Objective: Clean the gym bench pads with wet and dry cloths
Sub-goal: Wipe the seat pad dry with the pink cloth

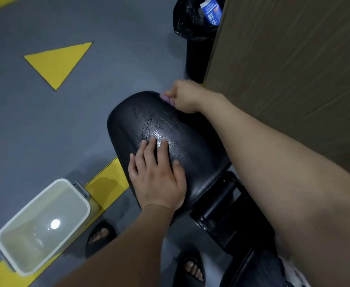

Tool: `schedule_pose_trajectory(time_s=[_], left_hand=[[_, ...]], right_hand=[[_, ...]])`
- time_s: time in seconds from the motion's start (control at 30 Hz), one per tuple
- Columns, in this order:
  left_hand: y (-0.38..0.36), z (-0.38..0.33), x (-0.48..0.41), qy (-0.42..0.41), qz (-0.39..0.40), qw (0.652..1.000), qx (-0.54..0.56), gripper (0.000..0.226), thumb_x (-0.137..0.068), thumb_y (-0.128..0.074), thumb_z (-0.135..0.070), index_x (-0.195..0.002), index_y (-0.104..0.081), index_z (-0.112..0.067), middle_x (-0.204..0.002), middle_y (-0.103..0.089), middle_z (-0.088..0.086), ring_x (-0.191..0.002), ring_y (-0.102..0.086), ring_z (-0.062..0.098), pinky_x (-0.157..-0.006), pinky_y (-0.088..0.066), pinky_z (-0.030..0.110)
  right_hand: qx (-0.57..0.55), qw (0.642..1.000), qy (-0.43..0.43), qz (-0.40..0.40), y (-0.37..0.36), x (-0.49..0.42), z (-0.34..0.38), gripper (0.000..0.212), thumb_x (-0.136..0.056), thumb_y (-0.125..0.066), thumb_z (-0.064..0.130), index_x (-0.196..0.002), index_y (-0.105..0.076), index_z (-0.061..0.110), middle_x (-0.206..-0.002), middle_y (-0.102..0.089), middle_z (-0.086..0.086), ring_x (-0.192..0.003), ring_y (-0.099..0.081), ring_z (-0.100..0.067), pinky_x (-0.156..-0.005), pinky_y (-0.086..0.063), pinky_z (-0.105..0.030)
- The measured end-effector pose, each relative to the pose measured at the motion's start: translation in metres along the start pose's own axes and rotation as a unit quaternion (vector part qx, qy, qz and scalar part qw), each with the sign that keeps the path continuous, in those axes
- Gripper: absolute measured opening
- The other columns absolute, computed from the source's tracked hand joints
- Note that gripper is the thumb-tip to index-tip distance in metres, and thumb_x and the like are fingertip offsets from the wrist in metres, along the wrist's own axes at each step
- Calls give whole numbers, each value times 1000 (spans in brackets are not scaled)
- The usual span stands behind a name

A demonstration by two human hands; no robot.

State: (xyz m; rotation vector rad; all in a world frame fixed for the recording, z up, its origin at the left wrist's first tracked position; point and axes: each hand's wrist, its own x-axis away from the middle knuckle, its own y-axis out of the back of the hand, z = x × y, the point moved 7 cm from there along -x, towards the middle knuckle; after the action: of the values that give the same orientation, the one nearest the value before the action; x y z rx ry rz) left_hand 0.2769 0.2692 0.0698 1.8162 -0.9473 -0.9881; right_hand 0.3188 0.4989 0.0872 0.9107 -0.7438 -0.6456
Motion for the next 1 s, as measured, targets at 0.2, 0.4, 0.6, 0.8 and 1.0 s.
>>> schedule_pose_trajectory(time_s=[0.2, 0.4, 0.6, 0.8, 1.0], left_hand=[[0, 1, -1, 2, 5, 1000, -2, 55, -93, -42, -40, -143, -55, -19, -153, -47, 7, -147, -34, 28, -121, -22, 53], [1, 1, -1, 3, 10, 1000, 6, 54, -94, -43, -40, -142, -54, -20, -152, -47, 7, -147, -33, 28, -121, -22, 54], [2, 1, 0, 6, 3, 1000, 12, 54, -94, -45, -39, -142, -55, -18, -151, -48, 8, -147, -34, 28, -121, -22, 54], [3, 0, -1, 4, -3, 1000, 14, 54, -93, -44, -39, -142, -56, -18, -151, -49, 8, -146, -36, 29, -120, -23, 54], [2, 1, -2, -1, -11, 1000, 9, 55, -92, -45, -39, -141, -57, -17, -151, -49, 8, -145, -37, 29, -120, -23, 55]], right_hand=[[-94, 996, 0, -9, -4, -15, 15, 23, -103, -52, 15, -113, -73, 17, -114, -71, 9, -111, -64, -8, -95, -42, -17], [-39, 999, 14, 29, -1, 27, -23, 34, -102, -55, 20, -131, -70, 28, -85, -49, 25, -82, -52, 5, -85, -36, -13], [-33, 996, 24, 75, 5, 59, -40, 34, -102, -61, 33, -70, -74, 30, -62, -67, 6, -61, -56, -7, -74, -51, -27], [-5, 1000, -3, 21, 2, 0, 2, 27, -98, -56, 29, -111, -77, 18, -100, -76, -5, -98, -67, -19, -87, -51, -30], [-36, 999, 26, -10, -1, -31, 30, 28, -103, -55, 24, -122, -75, 17, -104, -74, 10, -96, -50, 1, -74, -34, -7]])
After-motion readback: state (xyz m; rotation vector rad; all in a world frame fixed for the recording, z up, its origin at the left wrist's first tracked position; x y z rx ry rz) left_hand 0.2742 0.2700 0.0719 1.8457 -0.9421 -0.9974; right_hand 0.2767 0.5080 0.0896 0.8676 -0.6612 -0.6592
